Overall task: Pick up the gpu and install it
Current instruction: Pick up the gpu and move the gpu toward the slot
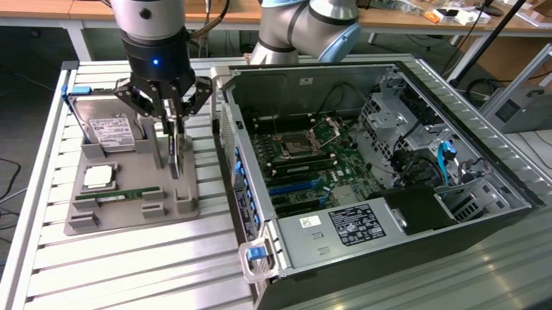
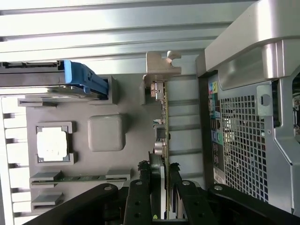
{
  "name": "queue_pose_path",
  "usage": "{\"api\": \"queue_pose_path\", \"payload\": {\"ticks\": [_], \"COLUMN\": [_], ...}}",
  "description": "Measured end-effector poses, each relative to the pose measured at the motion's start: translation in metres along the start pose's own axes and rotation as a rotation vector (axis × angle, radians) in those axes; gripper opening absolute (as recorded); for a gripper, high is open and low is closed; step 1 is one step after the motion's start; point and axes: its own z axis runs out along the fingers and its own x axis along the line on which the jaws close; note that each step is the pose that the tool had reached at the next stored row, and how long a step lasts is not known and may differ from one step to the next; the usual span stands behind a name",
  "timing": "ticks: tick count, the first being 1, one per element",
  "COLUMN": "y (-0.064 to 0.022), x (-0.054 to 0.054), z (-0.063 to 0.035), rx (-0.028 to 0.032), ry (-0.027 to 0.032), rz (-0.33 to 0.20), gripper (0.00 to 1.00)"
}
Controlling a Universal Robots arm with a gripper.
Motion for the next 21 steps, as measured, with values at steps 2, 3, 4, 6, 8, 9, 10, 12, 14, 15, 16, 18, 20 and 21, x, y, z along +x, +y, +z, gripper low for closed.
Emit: {"api": "queue_pose_path", "payload": {"ticks": [2,3,4,6,8,9,10,12,14,15,16,18,20,21], "y": [0.0001,0.0001,0.0001,0.0002,0.0002,0.0002,0.0002,0.0002,0.0002,0.0002,0.0002,0.0002,0.0003,0.0003], "x": [0.0,-0.0001,-0.0001,-0.0001,-0.0001,-0.0001,-0.0001,-0.0001,-0.0002,-0.0002,-0.0002,-0.0002,-0.0002,-0.0002], "z": [-0.0023,-0.0026,-0.0032,-0.0045,-0.0051,-0.0052,-0.0054,-0.0058,-0.006,-0.0063,-0.0065,-0.0072,-0.0081,-0.0085], "rx": [0.0,0.0,0.0,0.0,0.0,0.0,0.0,0.0001,0.0,0.0,0.0001,0.0001,0.0002,0.0001], "ry": [0.0,-0.0001,0.0,0.0,-0.0001,0.0,0.0,0.0001,0.0,0.0,0.0,0.0001,0.0002,0.0001], "rz": [0.0,0.0,0.0,0.0,0.0,0.0,0.0,0.0,0.0,0.0,0.0,0.0,0.0,0.0], "gripper": [0.27,0.27,0.27,0.27,0.27,0.27,0.27,0.27,0.27,0.27,0.27,0.27,0.27,0.27]}}
